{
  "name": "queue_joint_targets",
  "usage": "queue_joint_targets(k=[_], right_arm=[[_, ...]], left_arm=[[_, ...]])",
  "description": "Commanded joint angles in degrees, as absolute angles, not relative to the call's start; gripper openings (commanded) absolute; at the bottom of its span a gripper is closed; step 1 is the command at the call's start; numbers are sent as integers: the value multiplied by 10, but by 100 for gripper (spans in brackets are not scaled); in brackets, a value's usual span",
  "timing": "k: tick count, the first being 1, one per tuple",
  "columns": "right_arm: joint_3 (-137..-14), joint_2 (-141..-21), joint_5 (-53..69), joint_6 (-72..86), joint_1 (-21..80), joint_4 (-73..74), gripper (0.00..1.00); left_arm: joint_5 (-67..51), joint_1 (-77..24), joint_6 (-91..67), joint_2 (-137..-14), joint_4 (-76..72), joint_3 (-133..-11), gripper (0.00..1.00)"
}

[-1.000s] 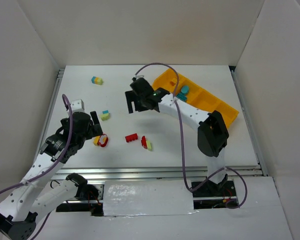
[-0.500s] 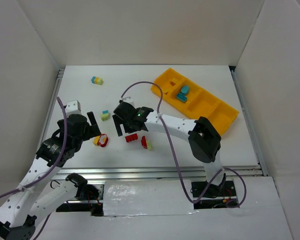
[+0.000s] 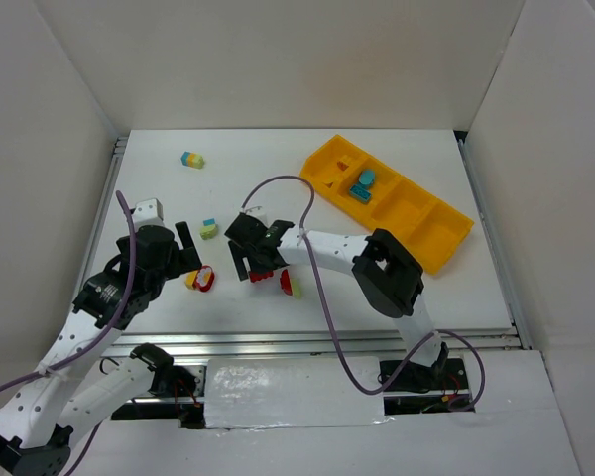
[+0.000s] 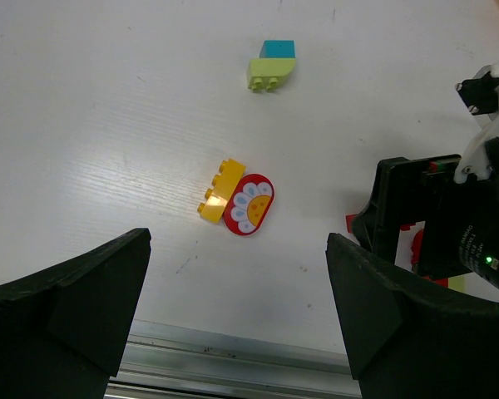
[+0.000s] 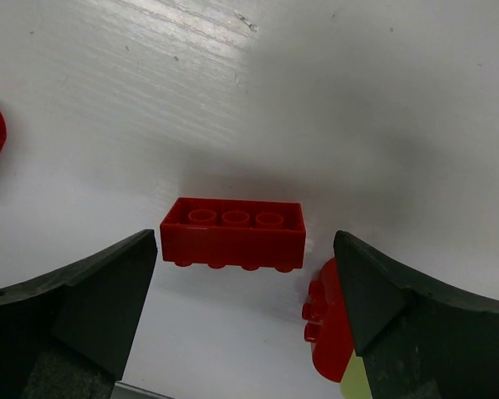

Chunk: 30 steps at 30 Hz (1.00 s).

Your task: Sort the legos into containers by color

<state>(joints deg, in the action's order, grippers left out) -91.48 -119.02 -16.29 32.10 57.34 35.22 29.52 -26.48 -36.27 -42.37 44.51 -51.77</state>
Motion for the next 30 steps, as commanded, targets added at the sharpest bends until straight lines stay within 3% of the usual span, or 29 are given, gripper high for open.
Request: queue_joint_targets(k=[1, 5, 7, 8, 10, 12, 19, 30], right_arm=[[-925, -1208, -152, 323, 576, 342, 93], [-929, -1216, -145, 324, 579, 341, 86], [-924, -1216, -142, 324, 577, 337, 73], [-924, -1216, -140, 323, 578, 334, 61], [-917, -1207, -139, 317, 579, 326, 46], [-892, -1177, -134, 308, 581, 288, 0], [-843, -1058, -205, 291, 553, 251, 0], [-760, -928, -252, 346, 239, 323, 1]], left_arm=[[293, -262, -358, -421, 421, -532, 100], [294, -262, -359, -420, 421, -533, 99], [294, -263, -357, -418, 422, -532, 99], [294, -262, -358, -417, 420, -531, 99], [293, -262, -357, -417, 421, -532, 100], [293, -262, -356, -417, 419, -531, 99], [293, -262, -356, -421, 420, -532, 99], [284, -260, -348, -410, 414, -530, 100]])
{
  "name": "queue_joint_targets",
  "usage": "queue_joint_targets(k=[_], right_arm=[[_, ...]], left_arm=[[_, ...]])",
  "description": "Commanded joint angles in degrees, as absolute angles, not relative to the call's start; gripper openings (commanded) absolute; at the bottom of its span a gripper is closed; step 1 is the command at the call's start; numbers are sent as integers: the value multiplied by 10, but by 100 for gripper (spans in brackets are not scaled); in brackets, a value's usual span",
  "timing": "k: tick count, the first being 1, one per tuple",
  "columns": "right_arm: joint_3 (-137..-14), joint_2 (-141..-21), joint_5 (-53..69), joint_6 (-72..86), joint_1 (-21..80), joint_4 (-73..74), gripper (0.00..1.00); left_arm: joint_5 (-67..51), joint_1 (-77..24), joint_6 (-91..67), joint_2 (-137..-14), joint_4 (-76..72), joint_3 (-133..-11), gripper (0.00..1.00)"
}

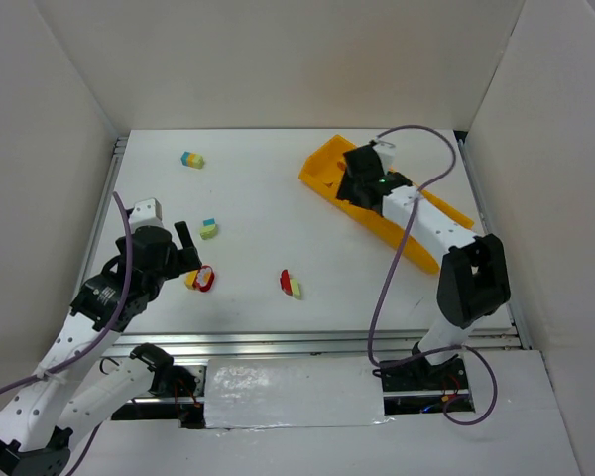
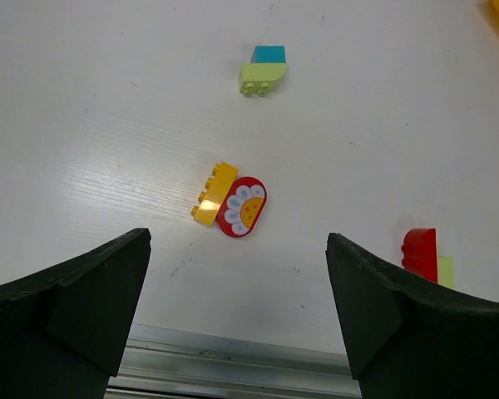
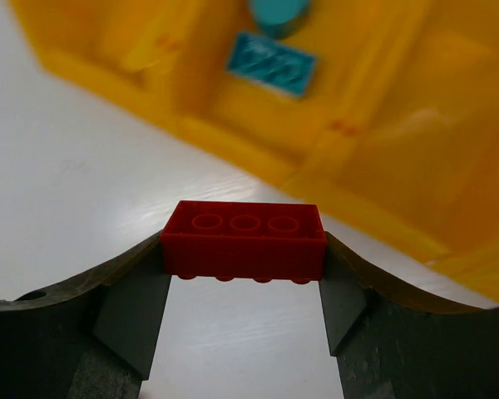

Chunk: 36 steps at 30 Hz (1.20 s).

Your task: Sort the legos into containers by color

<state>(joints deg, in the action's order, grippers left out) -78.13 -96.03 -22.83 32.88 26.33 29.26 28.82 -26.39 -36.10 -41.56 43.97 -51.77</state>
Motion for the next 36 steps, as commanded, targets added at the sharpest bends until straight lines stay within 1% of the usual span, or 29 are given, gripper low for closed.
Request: queue_joint_targets(k=[1, 7, 11, 12, 13, 14, 15, 16, 18, 21, 22, 23, 26, 29, 31, 32, 36], right_arm=[[-759, -925, -255, 346, 211, 323, 1], [-778, -949, -275, 346, 128, 344, 5], [-802, -988, -284, 345, 105, 361, 7], [-803, -989, -285, 345, 103, 361, 13], [-802, -989, -285, 342, 102, 357, 25], [-802, -987, -287, 342, 99, 356, 42], [-804, -987, -291, 344, 99, 356, 63], [-815, -989, -296, 342, 99, 359, 74], [-830, -994, -299, 338, 101, 373, 79], [-840, -978, -271, 329, 115, 366, 87], [-829, -960, -259, 323, 124, 360, 99], [-822, -951, -254, 319, 145, 353, 100], [-804, -933, -273, 325, 164, 352, 100], [-782, -912, -236, 313, 191, 347, 100], [-755, -894, -208, 287, 252, 320, 100], [-747, -894, -182, 279, 299, 313, 100], [-740, -921, -120, 275, 379, 309, 100]], left_arm=[[281, -261, -347, -411, 415, -531, 99], [277, -260, -345, -409, 413, -530, 100], [279, -259, -346, -404, 414, -529, 100], [278, -259, -346, -404, 413, -529, 99], [278, -260, -345, -404, 412, -528, 99], [276, -260, -345, -404, 413, -528, 99], [275, -260, -345, -406, 413, -528, 99], [274, -259, -345, -407, 412, -529, 99], [273, -260, -344, -410, 412, -529, 99], [273, -260, -345, -410, 413, -530, 100], [273, -260, -345, -410, 411, -529, 99], [274, -259, -345, -410, 412, -529, 99], [275, -260, -345, -410, 412, -529, 100], [273, -260, -345, -411, 411, -528, 100], [273, -259, -344, -414, 411, -528, 99], [272, -259, -344, -416, 410, -529, 99], [272, -257, -343, -423, 411, -530, 99]])
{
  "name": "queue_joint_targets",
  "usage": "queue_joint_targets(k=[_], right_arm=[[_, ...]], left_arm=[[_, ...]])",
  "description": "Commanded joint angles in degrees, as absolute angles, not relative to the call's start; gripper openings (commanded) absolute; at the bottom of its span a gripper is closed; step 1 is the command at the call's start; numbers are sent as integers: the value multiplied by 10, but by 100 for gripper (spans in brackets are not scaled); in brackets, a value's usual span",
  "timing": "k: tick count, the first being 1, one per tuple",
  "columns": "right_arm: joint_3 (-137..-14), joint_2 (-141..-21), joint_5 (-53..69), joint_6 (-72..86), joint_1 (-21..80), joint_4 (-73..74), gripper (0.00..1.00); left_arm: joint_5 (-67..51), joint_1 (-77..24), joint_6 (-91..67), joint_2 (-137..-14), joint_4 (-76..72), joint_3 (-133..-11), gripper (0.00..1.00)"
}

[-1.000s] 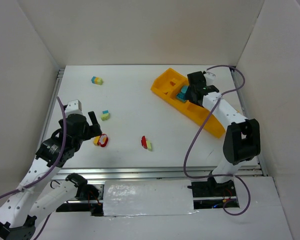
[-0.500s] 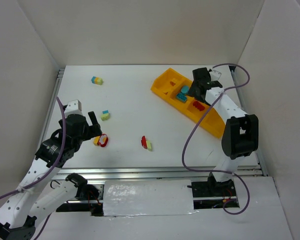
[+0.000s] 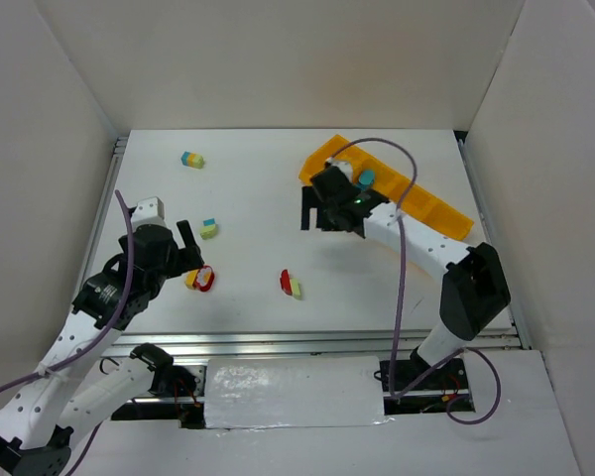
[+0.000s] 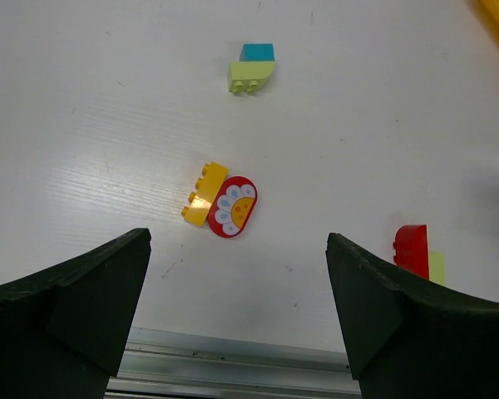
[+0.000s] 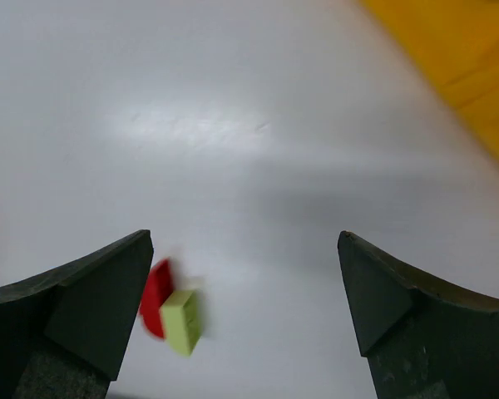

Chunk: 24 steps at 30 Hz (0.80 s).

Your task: Sort the legos into containers by color

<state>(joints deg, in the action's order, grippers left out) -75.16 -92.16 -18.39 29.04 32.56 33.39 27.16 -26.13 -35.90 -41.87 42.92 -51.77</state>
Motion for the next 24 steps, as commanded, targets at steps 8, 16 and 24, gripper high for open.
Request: queue_joint_targets(k=[8, 16, 24], right_arm=[[-732, -995, -198, 365, 533, 317, 100], [-727, -1060, -201, 392, 567, 309, 82], [-693, -1057, -204, 401, 570, 301, 53]], left_arm=[[270, -256, -344, -417, 410, -527, 99], [267, -256, -342, -416, 409, -527, 99], [264, -256, -341, -419, 407, -527, 99]])
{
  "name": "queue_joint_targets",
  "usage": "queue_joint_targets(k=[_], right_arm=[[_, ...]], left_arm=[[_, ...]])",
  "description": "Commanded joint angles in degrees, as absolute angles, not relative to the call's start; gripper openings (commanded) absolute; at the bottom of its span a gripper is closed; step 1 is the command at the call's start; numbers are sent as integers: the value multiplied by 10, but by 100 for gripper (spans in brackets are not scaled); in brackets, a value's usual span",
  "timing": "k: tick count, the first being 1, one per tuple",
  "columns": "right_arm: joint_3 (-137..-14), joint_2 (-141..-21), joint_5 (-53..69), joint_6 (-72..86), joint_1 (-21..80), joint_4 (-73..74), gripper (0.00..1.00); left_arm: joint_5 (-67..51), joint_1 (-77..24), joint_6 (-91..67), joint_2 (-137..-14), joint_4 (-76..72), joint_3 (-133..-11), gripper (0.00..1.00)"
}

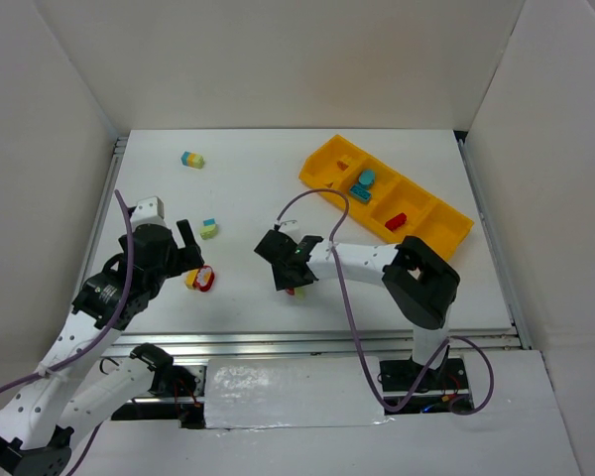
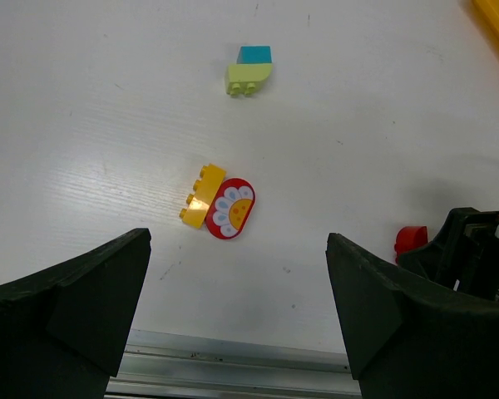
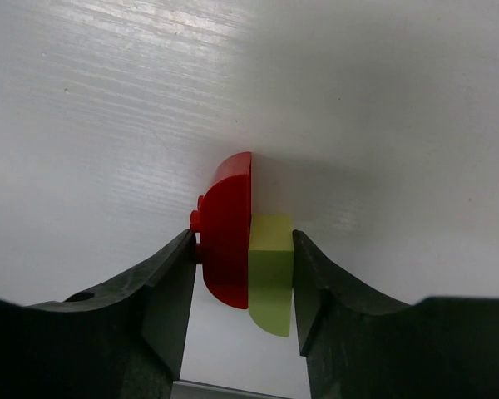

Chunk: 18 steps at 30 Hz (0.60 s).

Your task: Sort the legos into containers by color

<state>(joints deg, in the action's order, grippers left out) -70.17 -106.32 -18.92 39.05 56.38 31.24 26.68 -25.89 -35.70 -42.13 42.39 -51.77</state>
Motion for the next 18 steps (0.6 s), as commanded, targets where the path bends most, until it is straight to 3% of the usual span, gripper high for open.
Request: queue_joint_targets(k=[1, 3, 5, 6, 18], right_arm=[[-687, -1055, -198, 400, 572, 298, 46], [-680, -1047, -184, 389, 570, 287, 35], [-665, -1029, -156, 364, 572, 259, 7], [-662, -1021, -154, 357, 579, 251, 0], [-521, -817, -254, 242, 694, 50, 0]], left_arm=[[263, -256, -341, -421, 408, -527, 99], [261, -256, -342, -421, 408, -527, 99], [256, -256, -347, -421, 406, -527, 100], [243, -255, -351, -420, 405, -527, 100], [-98, -256, -505, -438, 198, -439, 99]])
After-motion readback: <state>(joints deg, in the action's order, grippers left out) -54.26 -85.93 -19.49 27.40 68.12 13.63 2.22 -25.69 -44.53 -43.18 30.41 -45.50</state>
